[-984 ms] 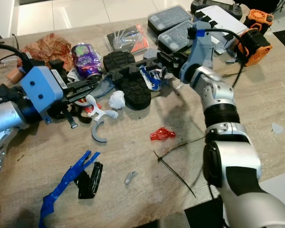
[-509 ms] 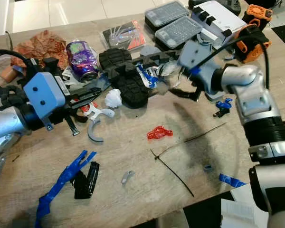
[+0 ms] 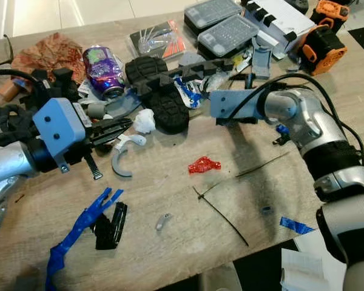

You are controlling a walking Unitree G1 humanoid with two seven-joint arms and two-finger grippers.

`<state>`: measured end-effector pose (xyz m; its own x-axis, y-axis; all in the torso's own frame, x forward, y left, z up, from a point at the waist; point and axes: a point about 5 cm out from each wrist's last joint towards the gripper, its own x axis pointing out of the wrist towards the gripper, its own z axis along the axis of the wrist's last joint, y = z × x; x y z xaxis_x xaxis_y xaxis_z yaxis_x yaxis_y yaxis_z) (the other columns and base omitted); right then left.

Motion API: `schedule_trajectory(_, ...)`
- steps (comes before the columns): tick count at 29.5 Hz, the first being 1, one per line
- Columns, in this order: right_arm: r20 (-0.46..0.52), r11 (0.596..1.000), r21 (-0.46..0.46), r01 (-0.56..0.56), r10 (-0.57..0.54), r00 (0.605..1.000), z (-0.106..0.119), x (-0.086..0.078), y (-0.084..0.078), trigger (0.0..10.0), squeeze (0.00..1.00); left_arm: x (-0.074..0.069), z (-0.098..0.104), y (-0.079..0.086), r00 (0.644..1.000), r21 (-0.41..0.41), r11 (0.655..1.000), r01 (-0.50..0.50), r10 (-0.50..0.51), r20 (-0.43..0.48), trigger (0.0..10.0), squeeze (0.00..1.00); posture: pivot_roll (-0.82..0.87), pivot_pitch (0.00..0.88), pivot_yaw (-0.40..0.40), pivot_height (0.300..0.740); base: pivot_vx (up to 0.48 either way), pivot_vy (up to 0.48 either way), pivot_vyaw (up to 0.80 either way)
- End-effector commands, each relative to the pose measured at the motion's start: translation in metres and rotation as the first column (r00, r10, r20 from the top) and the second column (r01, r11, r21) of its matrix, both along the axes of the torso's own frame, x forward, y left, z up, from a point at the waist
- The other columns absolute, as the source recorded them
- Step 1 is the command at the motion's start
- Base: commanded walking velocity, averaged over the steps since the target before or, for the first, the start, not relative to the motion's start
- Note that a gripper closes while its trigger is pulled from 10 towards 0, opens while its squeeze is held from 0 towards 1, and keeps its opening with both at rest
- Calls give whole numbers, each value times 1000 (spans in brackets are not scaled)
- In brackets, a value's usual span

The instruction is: Picking trash to rubbish bin

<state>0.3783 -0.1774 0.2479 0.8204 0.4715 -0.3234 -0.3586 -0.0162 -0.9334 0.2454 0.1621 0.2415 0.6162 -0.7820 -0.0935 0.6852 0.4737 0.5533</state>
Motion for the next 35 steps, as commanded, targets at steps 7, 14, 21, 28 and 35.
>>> schedule_trajectory(7,80,998,-45,-36,40,996,-16,8,9,10000,0,-7,2,-3,1000,22,999,27,-27,-10,10000,0,17,322,-3,740,0,0,0)
schedule_trajectory(14,202,998,-57,-19,31,979,-17,17,17,10000,0,-10,2,-2,1000,24,999,25,-25,-19,10000,0,30,342,-1,740,0,0,0)
schedule_trajectory(21,238,999,-26,-25,31,971,-22,22,29,10000,0,-12,2,-1,999,27,999,20,-19,-28,10000,0,45,357,-3,740,0,0,0)
schedule_trajectory(28,231,995,2,-102,99,968,-33,21,48,0,0,-13,4,3,999,44,999,9,-7,-33,10000,0,60,368,-3,740,0,0,0)
schedule_trajectory(35,239,992,16,-125,118,964,-28,21,49,0,0,-11,3,3,999,46,999,5,-3,-35,10000,0,52,359,-6,740,0,0,0)
